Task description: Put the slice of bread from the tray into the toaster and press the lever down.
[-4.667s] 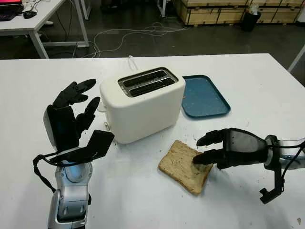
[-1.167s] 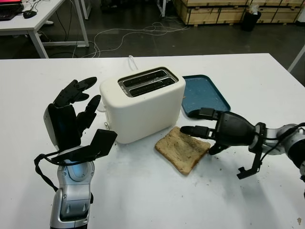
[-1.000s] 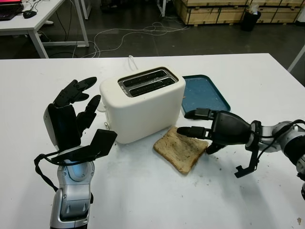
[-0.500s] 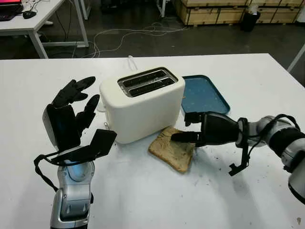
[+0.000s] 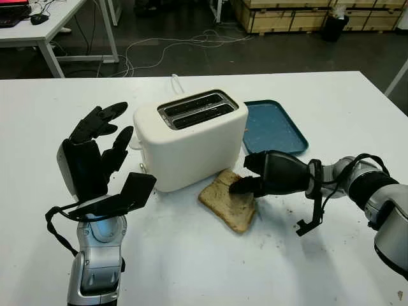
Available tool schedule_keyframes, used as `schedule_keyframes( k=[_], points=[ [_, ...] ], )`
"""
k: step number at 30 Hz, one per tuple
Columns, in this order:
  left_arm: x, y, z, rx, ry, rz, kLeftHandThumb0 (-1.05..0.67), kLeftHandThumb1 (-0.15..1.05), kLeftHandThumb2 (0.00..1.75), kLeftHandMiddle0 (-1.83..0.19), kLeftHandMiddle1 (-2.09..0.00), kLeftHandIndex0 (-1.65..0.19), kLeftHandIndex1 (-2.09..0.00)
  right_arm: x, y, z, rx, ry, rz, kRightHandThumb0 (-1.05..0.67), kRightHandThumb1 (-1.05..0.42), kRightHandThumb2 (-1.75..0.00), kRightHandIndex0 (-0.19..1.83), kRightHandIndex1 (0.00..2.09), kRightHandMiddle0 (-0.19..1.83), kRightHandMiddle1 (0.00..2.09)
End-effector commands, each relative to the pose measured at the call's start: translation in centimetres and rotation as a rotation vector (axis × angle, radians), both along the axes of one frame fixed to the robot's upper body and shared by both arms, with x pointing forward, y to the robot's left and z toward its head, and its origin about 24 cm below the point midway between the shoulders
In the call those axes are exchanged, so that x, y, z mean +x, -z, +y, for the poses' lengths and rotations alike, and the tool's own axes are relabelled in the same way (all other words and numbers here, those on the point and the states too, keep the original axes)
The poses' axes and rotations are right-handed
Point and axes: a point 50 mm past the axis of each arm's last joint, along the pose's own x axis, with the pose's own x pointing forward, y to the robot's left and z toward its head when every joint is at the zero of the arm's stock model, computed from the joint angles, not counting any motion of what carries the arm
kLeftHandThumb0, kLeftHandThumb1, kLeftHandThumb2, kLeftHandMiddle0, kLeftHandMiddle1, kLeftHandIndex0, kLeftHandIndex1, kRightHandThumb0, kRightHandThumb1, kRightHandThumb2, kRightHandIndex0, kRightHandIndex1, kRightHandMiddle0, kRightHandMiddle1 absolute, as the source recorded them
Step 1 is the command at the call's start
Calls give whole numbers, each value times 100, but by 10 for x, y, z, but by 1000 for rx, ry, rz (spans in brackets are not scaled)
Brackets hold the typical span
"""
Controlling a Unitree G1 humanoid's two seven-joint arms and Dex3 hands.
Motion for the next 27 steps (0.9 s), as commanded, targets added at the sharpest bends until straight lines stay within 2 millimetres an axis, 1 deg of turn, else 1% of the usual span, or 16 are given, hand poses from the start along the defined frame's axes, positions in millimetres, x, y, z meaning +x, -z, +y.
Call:
schedule_keyframes(
  k=[1,3,4,6,11,16,18,19,20,21,22,23,25,27],
  points=[
    [-1,-3,-1,11,0,-25,-19,83,0,-72,-100,-88,-34,-4,5,-6,-3,33,40,-63,-92,-52,110,174,99,147],
    [-1,-3,-1,11,3,-24,-18,83,0,-72,-99,-88,-34,-3,0,-7,60,80,74,-59,-92,-51,112,174,95,155],
    [-1,-3,-1,9,5,-21,-17,83,0,-72,-99,-88,-34,-2,-3,-7,90,98,91,-54,-92,-47,113,174,95,160],
    [-1,-3,-2,8,7,-18,-18,84,0,-72,-98,-88,-33,-1,-11,-6,136,122,114,-50,-92,-43,113,175,94,162],
    [-1,-2,-2,12,5,-16,-19,84,0,-72,-98,-88,-33,5,-38,-5,252,134,109,-46,-92,-41,109,175,86,174],
    [-1,-2,-2,10,3,-10,-19,84,0,-72,-96,-88,-32,7,-62,-8,281,127,72,-47,-92,-34,104,175,83,173],
    [-1,-2,-2,14,3,-11,-18,84,0,-72,-96,-88,-32,7,-69,-10,287,140,83,-48,-92,-37,102,172,85,162],
    [-1,-2,-2,13,4,-12,-17,84,0,-73,-96,-88,-32,6,-74,-10,306,152,116,-49,-92,-40,105,157,90,144],
    [-1,-2,-2,11,5,-13,-16,84,0,-73,-96,-88,-32,6,-77,-11,326,163,149,-49,-92,-41,105,157,92,139],
    [-1,-2,-2,11,6,-13,-16,84,0,-73,-96,-88,-32,6,-81,-11,356,185,209,-49,-92,-42,104,161,92,141],
    [-1,-2,-2,11,6,-11,-15,84,0,-72,-96,-88,-32,6,-85,-12,386,211,272,-48,-92,-49,104,169,85,160],
    [-1,-2,-2,10,6,-10,-15,84,0,-72,-95,-88,-31,6,-90,-13,403,240,329,-48,-92,-53,106,172,82,167],
    [-1,-3,-2,6,10,-13,-14,84,0,-72,-96,-89,-31,9,-104,-13,407,310,443,-50,-92,-63,106,174,76,173],
    [0,-3,-2,5,10,-13,-15,84,0,-73,-96,-89,-31,12,-120,-13,413,360,584,-51,-92,-67,107,174,74,174]
  ],
)
